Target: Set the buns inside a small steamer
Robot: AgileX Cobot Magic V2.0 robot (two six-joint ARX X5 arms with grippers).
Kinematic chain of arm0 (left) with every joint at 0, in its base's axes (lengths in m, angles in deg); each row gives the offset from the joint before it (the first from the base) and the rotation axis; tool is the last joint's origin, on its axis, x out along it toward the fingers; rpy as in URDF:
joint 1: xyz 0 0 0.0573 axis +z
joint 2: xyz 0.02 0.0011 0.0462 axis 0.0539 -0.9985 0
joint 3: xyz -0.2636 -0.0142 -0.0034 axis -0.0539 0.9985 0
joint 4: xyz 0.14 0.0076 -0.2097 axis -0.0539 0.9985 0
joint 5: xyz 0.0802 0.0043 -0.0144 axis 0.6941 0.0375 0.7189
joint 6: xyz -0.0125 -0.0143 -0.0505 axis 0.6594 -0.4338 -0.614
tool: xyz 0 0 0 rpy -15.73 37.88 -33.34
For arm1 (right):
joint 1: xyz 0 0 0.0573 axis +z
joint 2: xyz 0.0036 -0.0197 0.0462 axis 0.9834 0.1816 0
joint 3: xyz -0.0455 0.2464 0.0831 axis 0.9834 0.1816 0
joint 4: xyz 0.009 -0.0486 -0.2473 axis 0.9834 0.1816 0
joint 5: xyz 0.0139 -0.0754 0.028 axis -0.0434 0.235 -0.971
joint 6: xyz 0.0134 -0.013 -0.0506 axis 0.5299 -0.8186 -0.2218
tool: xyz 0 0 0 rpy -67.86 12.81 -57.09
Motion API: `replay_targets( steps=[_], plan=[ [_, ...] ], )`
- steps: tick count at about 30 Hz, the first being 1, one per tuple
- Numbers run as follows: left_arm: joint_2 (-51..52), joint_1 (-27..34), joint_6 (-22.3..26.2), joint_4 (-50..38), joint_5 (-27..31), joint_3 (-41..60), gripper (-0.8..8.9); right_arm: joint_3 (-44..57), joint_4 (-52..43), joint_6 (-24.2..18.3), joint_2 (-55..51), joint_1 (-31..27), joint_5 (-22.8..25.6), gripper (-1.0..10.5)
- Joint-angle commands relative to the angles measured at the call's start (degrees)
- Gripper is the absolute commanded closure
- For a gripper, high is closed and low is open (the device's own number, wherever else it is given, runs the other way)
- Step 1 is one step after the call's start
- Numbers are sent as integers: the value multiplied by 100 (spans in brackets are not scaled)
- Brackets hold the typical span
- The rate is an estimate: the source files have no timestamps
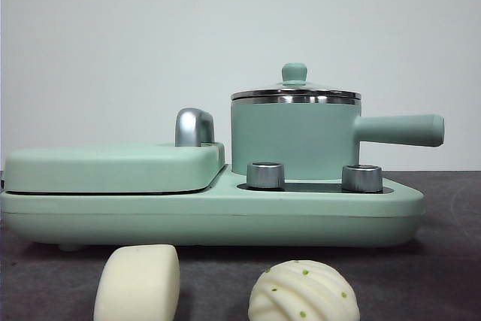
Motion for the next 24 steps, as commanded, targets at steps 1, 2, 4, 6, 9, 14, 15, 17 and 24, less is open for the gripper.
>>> replay_targets(
  steps=[1, 2, 4, 6, 9, 14, 15, 17, 24],
  plan=[
    [-205, -116, -407, -9, -186, -411, 804, -420, 140, 529, 4, 55, -186, 932],
    [-295, -157, -466, 17, -214, -533, 804, -557, 254, 636, 39, 66, -227, 932],
    [-535, -251, -529, 114, -308, -885, 804, -905, 568, 800, 140, 90, -363, 932],
    [-782, -334, -525, 256, -393, -1270, 805, -1246, 848, 831, 282, 94, -616, 932],
    [-1217, -448, -518, 503, -518, -1923, 804, -1808, 1353, 824, 566, 92, -970, 932],
    [-2031, -581, -190, 1032, -866, -3023, 805, -2734, 2063, 498, 1182, 92, -1585, 932],
    [-2208, -605, -98, 1154, -964, -3239, 805, -2929, 2194, 334, 1327, 92, -1707, 932],
    [-2507, -645, 59, 1364, -1156, -3589, 805, -3279, 2406, 63, 1602, 92, -1869, 932],
    [-3602, -804, 664, 2120, -2052, -4697, 805, -4393, 3130, -1049, 2524, 92, -2573, 931]
  ],
)
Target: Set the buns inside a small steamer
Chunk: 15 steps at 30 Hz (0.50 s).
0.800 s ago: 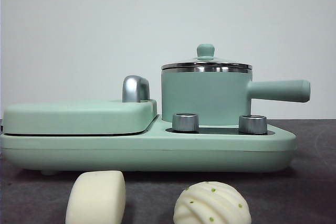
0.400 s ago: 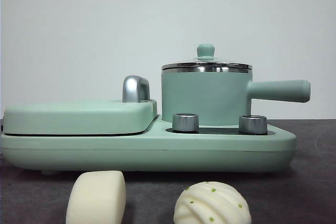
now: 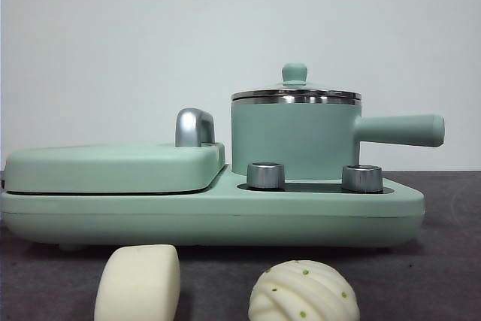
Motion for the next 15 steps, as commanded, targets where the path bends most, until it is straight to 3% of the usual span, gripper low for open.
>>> replay_targets(
  steps=[1, 6, 12, 15],
  plan=[
    [-367, -92, 538, 155, -328, -404, 805, -422, 175, -876, 328, 15, -278, 931],
    [-911, -313, 1086, 719, -717, -933, 805, -822, 393, -1165, 704, 15, -546, 931],
    [-1067, -459, 1152, 734, -715, -1036, 803, -826, 361, -1158, 728, 15, -564, 929],
    [-1069, -459, 1150, 743, -713, -1036, 705, -826, 361, -1139, 728, 15, -560, 790]
  ],
)
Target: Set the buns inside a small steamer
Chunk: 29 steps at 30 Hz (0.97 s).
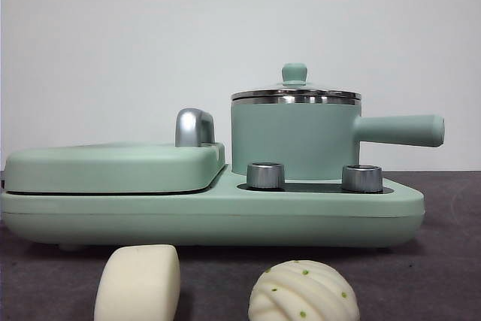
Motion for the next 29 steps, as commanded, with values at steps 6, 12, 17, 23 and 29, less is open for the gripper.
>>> replay_targets(
  steps=[6, 12, 17, 23, 29],
  plan=[
    [-39, -20, 118, -111, -33, -136, 339, -68, -35, -61, 26, 13, -4, 501],
    [-39, -20, -72, -186, -33, -136, 336, -68, -31, -37, 24, 13, -7, 499],
    [-129, -20, -413, -372, -33, -138, 336, -68, -31, -37, 24, 13, -7, 499],
    [-592, -26, -695, -334, -33, -240, 336, -68, -31, -13, 24, 13, -7, 500],
    [-1543, -138, -769, 131, -24, -960, 336, -68, -31, -15, 24, 13, 4, 500]
  ],
)
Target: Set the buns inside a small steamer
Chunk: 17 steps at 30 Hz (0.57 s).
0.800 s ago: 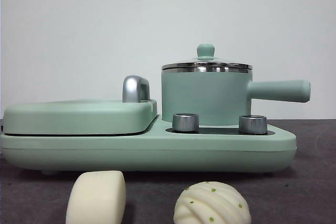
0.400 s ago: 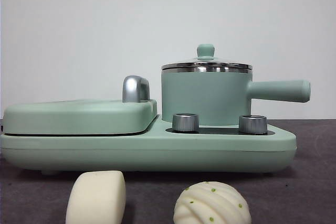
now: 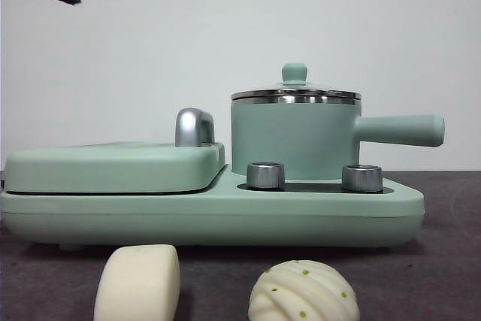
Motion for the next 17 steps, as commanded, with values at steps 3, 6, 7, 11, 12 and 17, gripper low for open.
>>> replay_targets(
  steps=[3, 6, 7, 11, 12, 17],
  plan=[
    [-931, -138, -39, 544, 13, -1010, 336, -68, -31, -17, 24, 13, 31, 500],
    [-1585, -240, 79, 935, 17, -1698, 336, -68, -31, -17, 24, 13, 31, 500],
    [-1818, -278, 120, 1034, 24, -1945, 336, -68, -31, -15, 24, 13, 28, 500],
    [-2634, -463, 264, 1421, 352, -2894, 336, -68, -31, -11, 24, 13, 28, 500],
    [-2844, -525, 293, 1499, 463, -3150, 336, -68, -31, 2, 24, 13, 28, 500],
    [-3799, -796, 304, 1843, 680, -4389, 336, -68, -31, 22, 24, 13, 28, 500]
  ],
)
